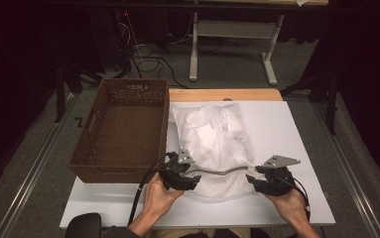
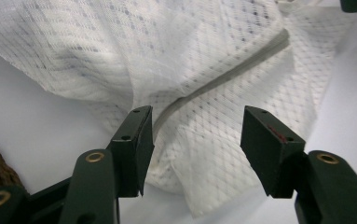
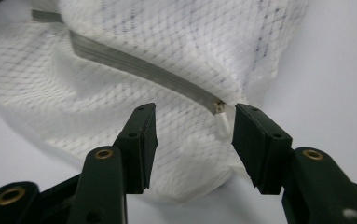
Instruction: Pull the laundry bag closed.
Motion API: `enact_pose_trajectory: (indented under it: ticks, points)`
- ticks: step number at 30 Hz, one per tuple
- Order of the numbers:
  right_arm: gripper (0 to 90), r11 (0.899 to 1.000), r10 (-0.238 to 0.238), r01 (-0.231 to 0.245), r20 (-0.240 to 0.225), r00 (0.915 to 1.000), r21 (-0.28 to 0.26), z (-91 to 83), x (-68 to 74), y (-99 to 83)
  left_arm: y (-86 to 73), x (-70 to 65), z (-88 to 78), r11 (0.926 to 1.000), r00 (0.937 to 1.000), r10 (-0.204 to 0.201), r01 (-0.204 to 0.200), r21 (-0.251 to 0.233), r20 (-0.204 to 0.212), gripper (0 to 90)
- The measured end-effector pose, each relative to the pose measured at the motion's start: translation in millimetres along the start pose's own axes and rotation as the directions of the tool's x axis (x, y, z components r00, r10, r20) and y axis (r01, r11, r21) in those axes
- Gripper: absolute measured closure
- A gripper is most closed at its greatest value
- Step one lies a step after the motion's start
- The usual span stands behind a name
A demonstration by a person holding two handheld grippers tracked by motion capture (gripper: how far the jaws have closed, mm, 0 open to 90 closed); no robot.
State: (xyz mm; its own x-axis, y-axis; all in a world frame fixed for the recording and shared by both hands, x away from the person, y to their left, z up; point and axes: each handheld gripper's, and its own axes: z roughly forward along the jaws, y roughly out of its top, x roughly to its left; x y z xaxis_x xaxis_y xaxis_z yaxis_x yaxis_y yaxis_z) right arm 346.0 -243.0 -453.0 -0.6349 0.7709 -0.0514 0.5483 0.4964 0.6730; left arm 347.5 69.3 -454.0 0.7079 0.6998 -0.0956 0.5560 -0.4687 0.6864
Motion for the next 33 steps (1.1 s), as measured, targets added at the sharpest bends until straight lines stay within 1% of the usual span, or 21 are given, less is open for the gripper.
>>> enact_pose_trajectory:
  ticks: [3, 6, 7, 9, 11, 14, 15, 18, 19, 21, 23, 26, 28, 30, 31, 33]
  points:
    - [50.1, 1.0, 0.005, -0.005, -0.018, 0.9998, -0.011, -4.7, 6.5, -3.9, -6.7, -1.5, -5.8, 0.9999, 0.9999, 0.012, -0.012, -0.009, -0.002, 44.2]
    - [49.7, 1.0, -0.009, 0.009, -0.026, 0.9996, -0.017, -6.1, 13.2, -7.8, -15.0, -1.0, -8.6, 0.9997, 0.9998, 0.021, -0.021, -0.007, -0.001, 44.3]
    - [49.6, 1.0, -0.015, 0.015, -0.026, 0.9996, -0.014, -5.6, 15.0, -9.2, -17.9, -0.3, -9.0, 0.9998, 0.9998, 0.019, -0.019, -0.004, 0.0, 44.7]
    - [49.5, 1.0, -0.019, 0.018, -0.03, 0.9994, -0.015, -3.3, 16.2, -12.0, -23.0, 1.4, -9.4, 0.9999, 0.9999, 0.014, -0.014, -0.006, 0.007, 45.2]
    - [49.4, 1.0, -0.012, 0.012, -0.034, 0.9994, -0.012, -0.4, 15.7, -14.3, -26.5, 2.6, -9.0, 0.9999, 0.9999, 0.007, -0.007, -0.007, 0.01, 45.5]
    - [49.7, 1.0, 0.001, -0.002, -0.038, 0.9993, -0.021, 3.5, 15.9, -17.0, -29.7, 2.8, -6.9, 0.9999, 0.9999, 0.013, -0.012, -0.008, 0.006, 45.3]
    - [50.1, 1.0, -0.001, 0.0, -0.04, 0.9992, -0.026, 4.5, 16.0, -17.6, -30.6, 2.7, -5.8, 0.9999, 0.9999, 0.01, -0.01, -0.006, 0.011, 45.2]
    - [51.6, 1.0, -0.014, 0.014, -0.044, 0.9989, -0.016, 8.8, 16.2, -20.6, -32.2, 2.4, -1.9, 1.0, 0.9999, 0.006, -0.006, 0.002, 0.015, 44.9]
    - [51.8, 1.0, -0.02, 0.019, -0.042, 0.9989, -0.014, 10.6, 15.2, -21.4, -32.4, 2.5, -1.0, 1.0, 0.9998, 0.01, -0.01, 0.0, 0.015, 44.6]
    - [52.4, 1.0, -0.002, 0.001, -0.046, 0.9989, -0.022, 12.3, 12.3, -22.4, -33.9, 2.1, 0.2, 0.9999, 0.9999, 0.007, -0.007, -0.008, 0.013, 44.5]
    - [52.4, 0.999, 0.013, -0.015, -0.045, 0.9989, -0.03, 12.8, 9.8, -23.4, -36.2, 2.7, 3.2, 1.0, 0.9998, 0.0, 0.001, -0.005, 0.02, 44.5]
    - [52.5, 0.999, 0.016, -0.017, -0.028, 0.9995, -0.038, 12.4, 6.7, -25.3, -38.1, 3.1, 6.0, 1.0, 0.9998, -0.002, 0.002, 0.002, 0.02, 44.4]
    - [52.5, 0.998, 0.032, -0.033, -0.029, 0.9991, -0.047, 11.1, 3.8, -26.9, -38.8, 3.4, 6.0, 1.0, 0.9999, -0.005, 0.005, -0.002, 0.015, 44.4]
    - [52.5, 0.997, 0.041, -0.043, -0.025, 0.9988, -0.057, 9.6, 1.2, -28.5, -39.8, 3.7, 5.8, 0.9999, 0.9999, -0.01, 0.01, -0.013, 0.013, 44.4]
    - [52.5, 0.997, 0.047, -0.048, -0.019, 0.9987, -0.057, 8.7, 0.8, -29.5, -40.9, 3.5, 5.6, 0.9997, 1.0, -0.008, 0.008, -0.024, 0.005, 44.5]
    - [52.5, 0.998, 0.045, -0.045, -0.004, 0.999, -0.052, 7.9, -0.9, -32.2, -42.6, 3.4, 6.5, 0.9995, 1.0, -0.005, 0.005, -0.033, -0.005, 45.2]
